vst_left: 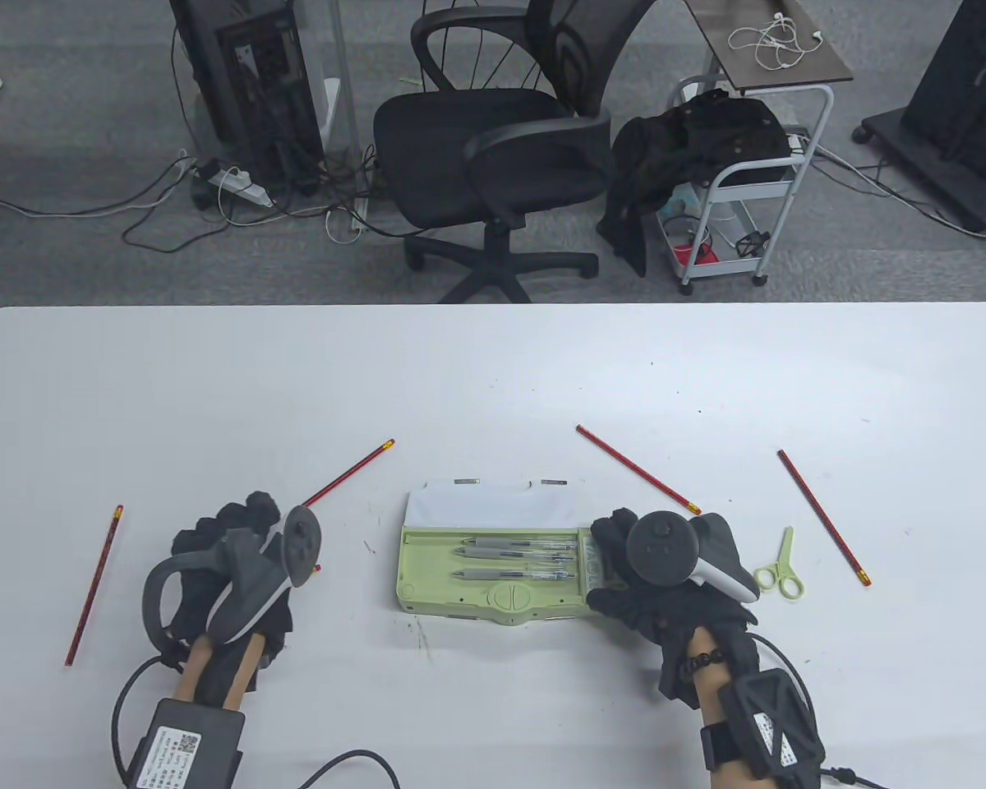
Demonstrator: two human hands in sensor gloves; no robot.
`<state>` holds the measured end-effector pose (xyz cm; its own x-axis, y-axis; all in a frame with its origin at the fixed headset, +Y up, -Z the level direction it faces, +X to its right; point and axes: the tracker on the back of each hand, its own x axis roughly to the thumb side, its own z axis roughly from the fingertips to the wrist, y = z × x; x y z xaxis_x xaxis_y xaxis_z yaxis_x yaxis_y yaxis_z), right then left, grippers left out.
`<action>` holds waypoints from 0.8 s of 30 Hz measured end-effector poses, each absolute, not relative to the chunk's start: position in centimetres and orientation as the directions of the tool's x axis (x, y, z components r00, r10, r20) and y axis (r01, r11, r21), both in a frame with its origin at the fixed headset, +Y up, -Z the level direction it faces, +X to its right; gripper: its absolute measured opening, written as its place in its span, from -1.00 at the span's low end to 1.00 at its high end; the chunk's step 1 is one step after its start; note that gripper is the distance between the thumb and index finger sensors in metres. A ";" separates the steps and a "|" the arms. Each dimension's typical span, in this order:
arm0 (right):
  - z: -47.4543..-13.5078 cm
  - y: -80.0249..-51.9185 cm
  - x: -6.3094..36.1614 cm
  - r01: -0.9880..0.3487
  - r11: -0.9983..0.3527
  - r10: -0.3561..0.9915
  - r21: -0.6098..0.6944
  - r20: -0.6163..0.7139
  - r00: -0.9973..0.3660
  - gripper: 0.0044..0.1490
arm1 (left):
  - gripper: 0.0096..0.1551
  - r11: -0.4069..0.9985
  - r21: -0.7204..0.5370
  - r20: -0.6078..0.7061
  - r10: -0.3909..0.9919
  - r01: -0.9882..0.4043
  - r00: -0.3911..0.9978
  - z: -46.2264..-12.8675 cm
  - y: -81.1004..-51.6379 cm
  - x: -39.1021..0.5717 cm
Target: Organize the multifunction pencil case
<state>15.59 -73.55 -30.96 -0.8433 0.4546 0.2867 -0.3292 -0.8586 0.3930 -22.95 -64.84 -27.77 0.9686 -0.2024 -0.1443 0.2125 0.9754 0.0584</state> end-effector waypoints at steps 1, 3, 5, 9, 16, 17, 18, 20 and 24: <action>-31.0 -73.6 15.6 -0.331 -0.858 0.456 0.394 0.286 -0.843 0.10 | -0.47 0.978 0.067 -0.123 -0.188 0.198 0.974 -27.7 -64.8 -22.0; -31.0 -73.6 15.6 -0.332 -0.856 0.458 0.395 0.286 -0.842 0.11 | -0.47 0.984 0.077 -0.086 -0.155 0.162 0.984 -27.5 -64.8 -20.6; -31.0 -73.5 15.6 -0.332 -0.856 0.459 0.396 0.286 -0.841 0.10 | -0.47 0.996 0.063 -0.035 -0.064 0.067 0.997 -27.4 -65.0 -19.0; -31.0 -73.5 15.6 -0.334 -0.855 0.461 0.397 0.285 -0.841 0.11 | -0.48 0.998 0.020 0.034 -0.055 0.054 0.998 -27.6 -66.1 -16.4; -31.0 -73.5 15.6 -0.335 -0.854 0.462 0.397 0.285 -0.840 0.10 | -0.49 0.996 -0.022 0.099 -0.087 0.089 0.991 -27.9 -68.5 -13.3; -31.0 -73.5 15.6 -0.335 -0.854 0.462 0.397 0.285 -0.840 0.11 | -0.50 0.995 -0.026 0.105 -0.093 0.096 0.990 -27.9 -68.7 -13.0; -31.0 -73.5 15.6 -0.335 -0.854 0.462 0.398 0.285 -0.840 0.10 | -0.50 0.993 -0.036 0.113 -0.105 0.110 0.988 -28.0 -69.0 -12.7; -31.0 -73.5 15.6 -0.336 -0.854 0.463 0.398 0.285 -0.840 0.10 | -0.51 0.990 -0.053 0.120 -0.126 0.133 0.985 -28.1 -69.5 -12.2; -31.0 -73.5 15.6 -0.336 -0.853 0.464 0.399 0.284 -0.839 0.11 | -0.51 0.985 -0.066 0.123 -0.151 0.160 0.981 -28.4 -70.3 -11.7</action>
